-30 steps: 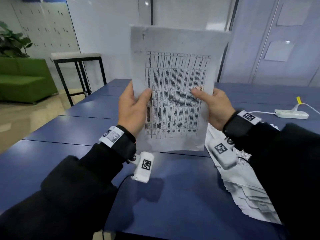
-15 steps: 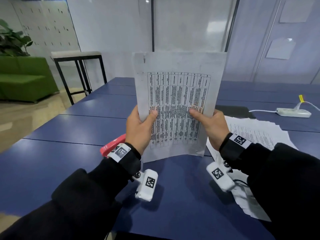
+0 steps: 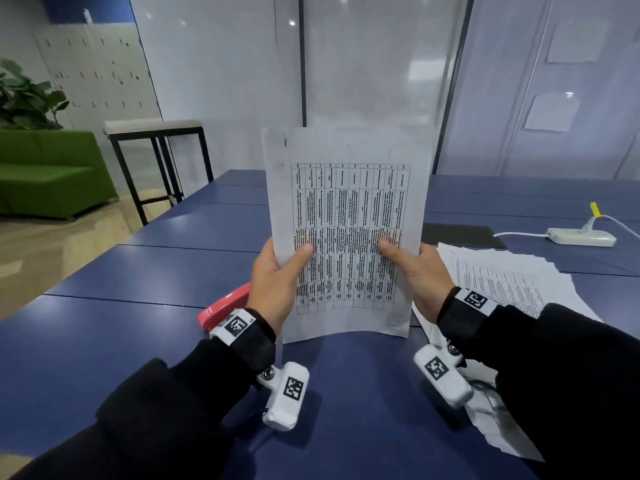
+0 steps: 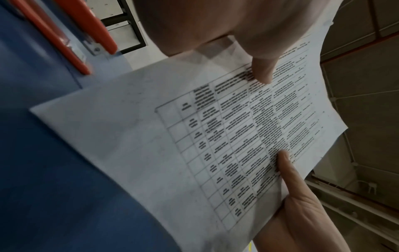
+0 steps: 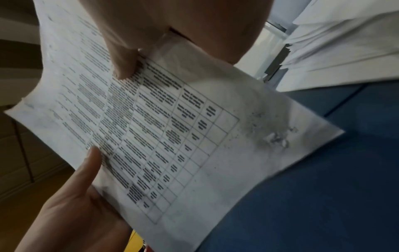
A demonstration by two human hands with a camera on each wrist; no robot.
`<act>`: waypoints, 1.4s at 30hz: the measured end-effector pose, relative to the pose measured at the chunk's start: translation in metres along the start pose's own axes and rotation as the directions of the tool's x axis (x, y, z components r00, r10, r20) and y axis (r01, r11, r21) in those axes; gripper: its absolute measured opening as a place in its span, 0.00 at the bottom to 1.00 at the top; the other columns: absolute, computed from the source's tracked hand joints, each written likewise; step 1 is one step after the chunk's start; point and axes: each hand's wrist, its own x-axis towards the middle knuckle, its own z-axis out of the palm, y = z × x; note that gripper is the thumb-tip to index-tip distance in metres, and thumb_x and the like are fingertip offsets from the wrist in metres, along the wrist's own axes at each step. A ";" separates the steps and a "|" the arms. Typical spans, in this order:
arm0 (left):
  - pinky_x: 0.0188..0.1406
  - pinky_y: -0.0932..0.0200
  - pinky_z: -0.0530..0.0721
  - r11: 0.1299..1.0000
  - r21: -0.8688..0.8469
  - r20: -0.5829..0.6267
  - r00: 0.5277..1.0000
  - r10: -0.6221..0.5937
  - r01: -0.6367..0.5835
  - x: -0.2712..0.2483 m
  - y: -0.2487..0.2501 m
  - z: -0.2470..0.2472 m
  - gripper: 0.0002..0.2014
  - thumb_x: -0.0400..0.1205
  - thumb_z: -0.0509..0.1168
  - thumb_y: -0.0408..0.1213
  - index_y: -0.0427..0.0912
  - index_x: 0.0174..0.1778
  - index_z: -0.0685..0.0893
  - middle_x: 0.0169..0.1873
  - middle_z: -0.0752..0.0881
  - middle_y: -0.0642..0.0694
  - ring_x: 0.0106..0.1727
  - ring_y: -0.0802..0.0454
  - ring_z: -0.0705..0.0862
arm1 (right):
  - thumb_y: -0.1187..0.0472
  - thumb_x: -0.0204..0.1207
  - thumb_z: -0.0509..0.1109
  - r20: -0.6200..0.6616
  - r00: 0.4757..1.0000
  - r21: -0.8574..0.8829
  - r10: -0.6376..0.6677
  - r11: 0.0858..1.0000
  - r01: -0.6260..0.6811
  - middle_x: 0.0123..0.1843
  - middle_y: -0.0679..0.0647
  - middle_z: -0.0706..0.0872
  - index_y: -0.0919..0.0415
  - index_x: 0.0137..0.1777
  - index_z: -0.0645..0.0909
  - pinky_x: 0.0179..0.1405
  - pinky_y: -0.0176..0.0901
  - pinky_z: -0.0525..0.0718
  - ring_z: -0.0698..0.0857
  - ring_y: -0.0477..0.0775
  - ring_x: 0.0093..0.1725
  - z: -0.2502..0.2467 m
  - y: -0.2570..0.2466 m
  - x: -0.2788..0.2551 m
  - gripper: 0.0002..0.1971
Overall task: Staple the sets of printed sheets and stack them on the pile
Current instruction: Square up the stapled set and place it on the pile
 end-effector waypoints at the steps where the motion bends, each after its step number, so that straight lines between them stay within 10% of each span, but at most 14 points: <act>1: 0.69 0.54 0.85 1.000 0.015 0.008 1.000 -0.006 0.006 -0.002 -0.001 0.001 0.16 0.88 0.69 0.34 0.43 0.72 0.83 0.63 0.92 0.50 0.66 0.54 0.89 | 0.36 0.60 0.85 -0.004 1.000 -0.007 0.010 1.000 -0.010 0.57 0.55 0.95 0.58 0.57 0.91 0.71 0.62 0.85 0.92 0.56 0.61 0.000 0.003 -0.001 0.32; 4: 0.67 0.55 0.85 0.999 0.041 0.024 0.999 -0.022 0.021 -0.003 -0.002 0.001 0.13 0.89 0.68 0.34 0.45 0.69 0.85 0.61 0.93 0.52 0.65 0.54 0.90 | 0.30 0.50 0.88 0.013 1.000 0.008 0.016 1.000 -0.016 0.58 0.58 0.94 0.61 0.57 0.91 0.68 0.58 0.86 0.92 0.59 0.61 -0.004 0.004 0.000 0.42; 10: 0.69 0.46 0.86 0.969 0.089 0.098 0.966 -0.237 0.229 -0.002 0.002 -0.011 0.11 0.89 0.67 0.33 0.37 0.64 0.89 0.58 0.94 0.46 0.60 0.50 0.92 | 0.52 0.84 0.74 0.093 0.980 -0.019 0.174 0.985 -0.173 0.62 0.54 0.93 0.64 0.63 0.88 0.70 0.49 0.84 0.91 0.54 0.65 -0.021 -0.015 0.009 0.17; 17: 0.73 0.44 0.84 0.887 0.221 0.125 0.891 -0.437 0.405 -0.035 -0.021 -0.024 0.09 0.87 0.69 0.32 0.37 0.61 0.91 0.55 0.95 0.48 0.59 0.51 0.93 | 0.59 0.88 0.70 0.040 0.944 0.018 0.326 0.945 -0.327 0.61 0.58 0.93 0.65 0.65 0.86 0.52 0.47 0.91 0.94 0.56 0.57 -0.022 0.017 0.000 0.12; 22: 0.33 0.54 0.88 0.802 0.494 -0.006 0.924 -0.382 0.335 -0.010 0.002 -0.062 0.09 0.85 0.74 0.38 0.40 0.58 0.88 0.34 0.93 0.46 0.33 0.51 0.88 | 0.58 0.87 0.71 0.022 0.938 -0.045 0.345 0.938 -0.344 0.64 0.58 0.92 0.68 0.66 0.85 0.75 0.61 0.81 0.91 0.59 0.64 -0.025 0.041 0.000 0.15; 26: 0.60 0.46 0.86 0.488 0.862 -0.096 0.990 -0.105 0.135 0.027 0.012 -0.119 0.20 0.76 0.79 0.54 0.53 0.61 0.88 0.45 0.91 0.55 0.51 0.50 0.89 | 0.58 0.87 0.70 0.081 0.912 -0.013 0.401 0.916 -0.402 0.64 0.62 0.92 0.71 0.69 0.84 0.75 0.64 0.81 0.90 0.64 0.64 -0.027 0.052 -0.003 0.17; 30: 0.59 0.52 0.84 0.126 0.976 -0.122 0.923 -0.365 0.179 0.037 0.000 -0.148 0.27 0.76 0.77 0.61 0.48 0.65 0.87 0.57 0.90 0.48 0.58 0.45 0.87 | 0.61 0.87 0.69 0.103 0.900 0.022 0.424 0.904 -0.428 0.62 0.64 0.92 0.71 0.69 0.84 0.71 0.63 0.84 0.92 0.65 0.61 -0.026 0.061 -0.006 0.17; 35: 0.39 0.56 0.79 0.334 0.915 -0.015 0.846 -0.533 0.227 0.039 -0.011 -0.165 0.17 0.71 0.84 0.55 0.46 0.45 0.94 0.36 0.91 0.45 0.39 0.48 0.85 | 0.62 0.86 0.69 0.119 0.902 0.077 0.416 0.901 -0.426 0.62 0.65 0.92 0.72 0.67 0.85 0.69 0.61 0.85 0.92 0.64 0.60 -0.028 0.062 -0.006 0.16; 42: 0.36 0.51 0.93 0.769 0.479 0.089 0.848 -0.523 0.424 0.052 0.041 -0.153 0.47 0.34 0.93 0.54 0.42 0.49 0.86 0.45 0.92 0.33 0.42 0.40 0.94 | 0.62 0.86 0.70 0.136 0.908 0.092 0.396 0.908 -0.410 0.62 0.66 0.92 0.73 0.67 0.85 0.72 0.67 0.83 0.91 0.68 0.63 -0.031 0.066 -0.006 0.16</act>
